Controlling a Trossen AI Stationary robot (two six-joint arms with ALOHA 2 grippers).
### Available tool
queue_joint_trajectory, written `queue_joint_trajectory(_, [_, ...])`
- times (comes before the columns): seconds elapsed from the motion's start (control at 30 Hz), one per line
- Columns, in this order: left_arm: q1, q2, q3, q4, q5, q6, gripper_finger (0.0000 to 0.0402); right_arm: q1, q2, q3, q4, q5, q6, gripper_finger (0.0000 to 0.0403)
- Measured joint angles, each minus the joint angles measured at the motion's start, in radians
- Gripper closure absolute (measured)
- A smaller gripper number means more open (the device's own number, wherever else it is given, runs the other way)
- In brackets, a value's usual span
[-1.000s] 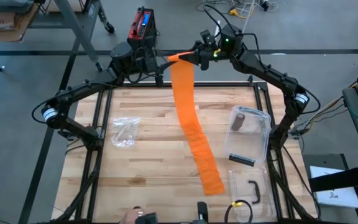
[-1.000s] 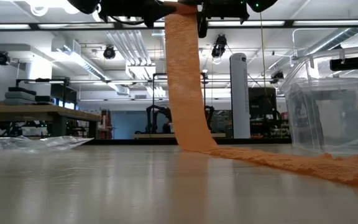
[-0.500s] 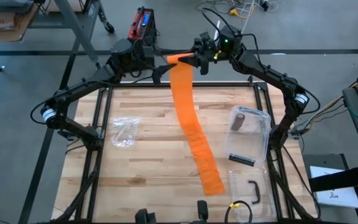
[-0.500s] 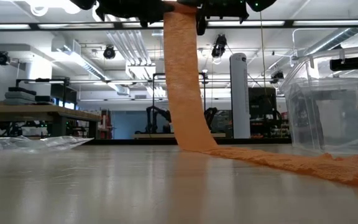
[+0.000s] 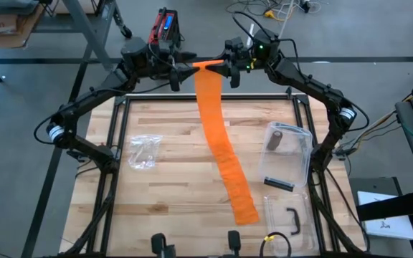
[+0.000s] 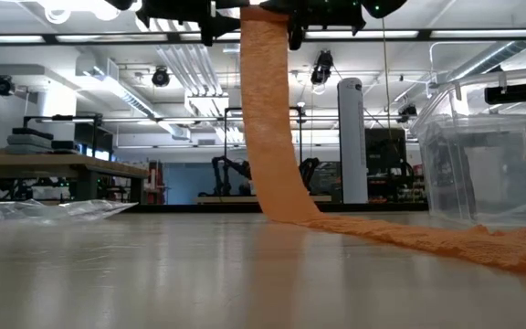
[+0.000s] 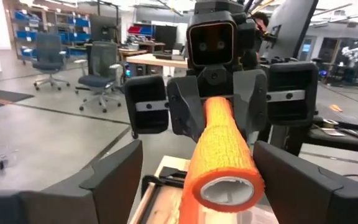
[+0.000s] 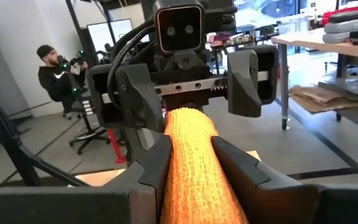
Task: Roll bandage
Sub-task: Roll the orange bandage
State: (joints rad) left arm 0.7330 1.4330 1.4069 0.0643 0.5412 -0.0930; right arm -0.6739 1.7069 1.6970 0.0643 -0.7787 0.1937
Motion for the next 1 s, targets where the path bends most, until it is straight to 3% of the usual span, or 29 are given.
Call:
queue_joint_trajectory(0.37, [0.001,0.001,-0.003,0.004,0.054,0.057,0.0134,0.0,0.0,0.0,0.031,0.001,-0.024,0.031])
queue_joint_trajectory(0.77, [-0.012,0.063,-0.005,0.068,0.105,0.081,0.0133,0.0,0.0,0.0,0.027,0.002,-0.064,0.0316])
queue_joint_trajectory(1.0, [-0.012,0.054,0.0,0.126,0.152,0.083,0.0165,0.0,0.0,0.0,0.024,0.002,-0.065,0.0316])
